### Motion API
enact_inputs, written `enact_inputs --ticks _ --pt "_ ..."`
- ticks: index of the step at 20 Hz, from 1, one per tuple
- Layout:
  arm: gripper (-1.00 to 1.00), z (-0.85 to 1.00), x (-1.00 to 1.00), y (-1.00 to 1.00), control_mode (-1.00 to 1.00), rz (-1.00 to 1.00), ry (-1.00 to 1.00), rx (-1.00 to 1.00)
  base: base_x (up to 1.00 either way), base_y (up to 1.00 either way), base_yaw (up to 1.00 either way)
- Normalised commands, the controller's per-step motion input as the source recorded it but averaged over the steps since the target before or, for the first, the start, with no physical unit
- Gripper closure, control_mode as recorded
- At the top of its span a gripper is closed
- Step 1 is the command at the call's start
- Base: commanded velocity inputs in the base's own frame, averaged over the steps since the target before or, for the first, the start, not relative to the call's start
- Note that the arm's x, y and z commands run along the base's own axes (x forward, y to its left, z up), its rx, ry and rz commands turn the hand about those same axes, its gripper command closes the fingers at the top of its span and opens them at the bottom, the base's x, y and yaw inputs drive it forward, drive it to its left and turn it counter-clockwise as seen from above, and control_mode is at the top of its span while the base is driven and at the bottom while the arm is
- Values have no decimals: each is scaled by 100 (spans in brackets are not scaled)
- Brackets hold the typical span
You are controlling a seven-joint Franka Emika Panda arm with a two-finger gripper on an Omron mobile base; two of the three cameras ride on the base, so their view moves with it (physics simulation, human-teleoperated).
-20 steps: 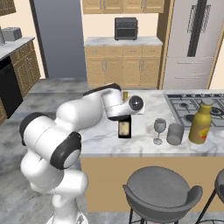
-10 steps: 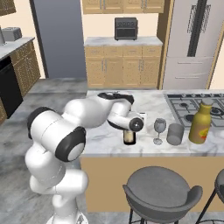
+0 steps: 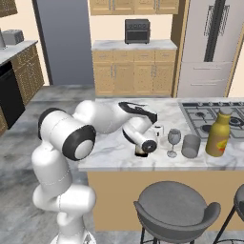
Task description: There is a wine glass and glass cup on the dining counter. Place the wine bottle next to the wine glass and the juice bottle next to the glass cup.
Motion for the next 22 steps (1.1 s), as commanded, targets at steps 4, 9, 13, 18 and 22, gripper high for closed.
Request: enact_inputs --ticks 4,9,13,18,22 --pt "100 -14 -6 -3 -100 8 -28 -9 0 0 0" --pt "100 0 -3 0 -100 11 -34 -18 0 0 0" --pt "100 -9 0 0 -100 10 -24 -13 0 0 0" --pt "100 -22 -4 0 -100 8 -13 -5 0 0 0" --pt "-100 -2 -36 0 -100 5 -5 0 0 0 0"
